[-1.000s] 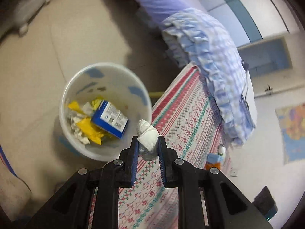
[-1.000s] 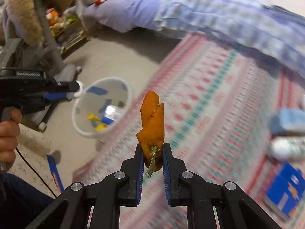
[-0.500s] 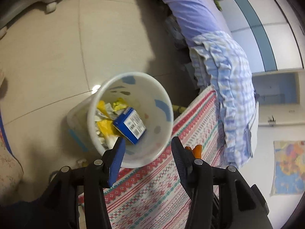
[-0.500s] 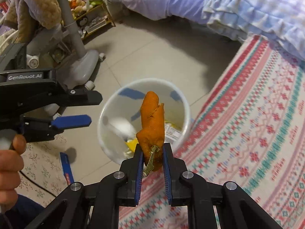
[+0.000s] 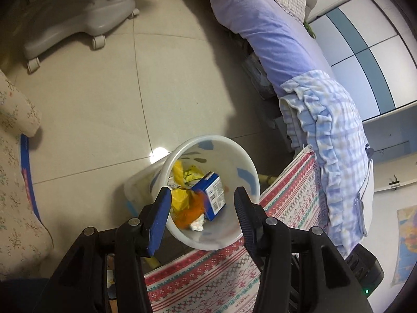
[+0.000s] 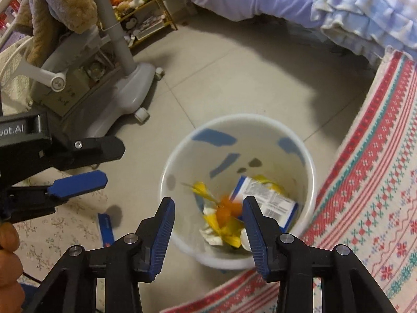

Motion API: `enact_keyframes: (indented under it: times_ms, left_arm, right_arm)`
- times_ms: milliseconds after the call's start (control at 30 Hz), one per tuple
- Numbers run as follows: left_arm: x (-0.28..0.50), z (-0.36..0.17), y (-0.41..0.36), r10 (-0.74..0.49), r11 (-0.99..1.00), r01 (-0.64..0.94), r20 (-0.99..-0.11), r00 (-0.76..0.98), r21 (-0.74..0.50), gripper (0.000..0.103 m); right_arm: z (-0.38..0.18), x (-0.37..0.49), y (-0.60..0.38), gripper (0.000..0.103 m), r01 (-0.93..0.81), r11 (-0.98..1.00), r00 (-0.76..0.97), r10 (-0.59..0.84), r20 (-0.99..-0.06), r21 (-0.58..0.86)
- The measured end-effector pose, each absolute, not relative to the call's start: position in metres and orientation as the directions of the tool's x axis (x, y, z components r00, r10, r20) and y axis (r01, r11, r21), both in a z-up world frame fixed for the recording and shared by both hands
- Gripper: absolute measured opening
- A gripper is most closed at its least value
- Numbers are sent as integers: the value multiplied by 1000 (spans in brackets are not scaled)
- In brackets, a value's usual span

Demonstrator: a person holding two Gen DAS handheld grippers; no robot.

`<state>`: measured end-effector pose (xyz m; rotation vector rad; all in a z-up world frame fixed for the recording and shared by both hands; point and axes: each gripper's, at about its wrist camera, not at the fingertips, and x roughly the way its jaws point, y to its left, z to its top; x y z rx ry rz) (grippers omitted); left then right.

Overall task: Collect trash
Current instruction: 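Grasp the torn blue box with the left tool while the right tool grasps a white bottle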

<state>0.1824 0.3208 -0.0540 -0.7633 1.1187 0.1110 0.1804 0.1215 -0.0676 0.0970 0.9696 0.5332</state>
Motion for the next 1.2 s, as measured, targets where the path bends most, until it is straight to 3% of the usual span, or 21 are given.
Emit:
enact_keyframes:
  times_ms: [367,733,867,1033,1200]
  left_arm:
    - [156,-25,245,-281,829,-322,-839,465,-456,53]
    - [83,11,83,-339,927,34,-800,495,-372,53]
    - [55,-4,29,-377,923,107,-816,438,-369,53]
    - [43,-36,-43,-443,893,243,-835,327,-378,53]
    - [65,-72,-87,-427,893,276,-861,275,-355,53]
  right_arm:
    - [-48,134,32,48,-312,920,522,376,-765,239]
    - [-12,54,-151,61,-83,984,644,175,-745,160]
    - [-22,30,-218,70,34,984,677,108,-729,177]
    - [-41,21,-271,70,187,949,650,75,-757,254]
    - [-36,15,-277,70,191,963,648,23,-761,191]
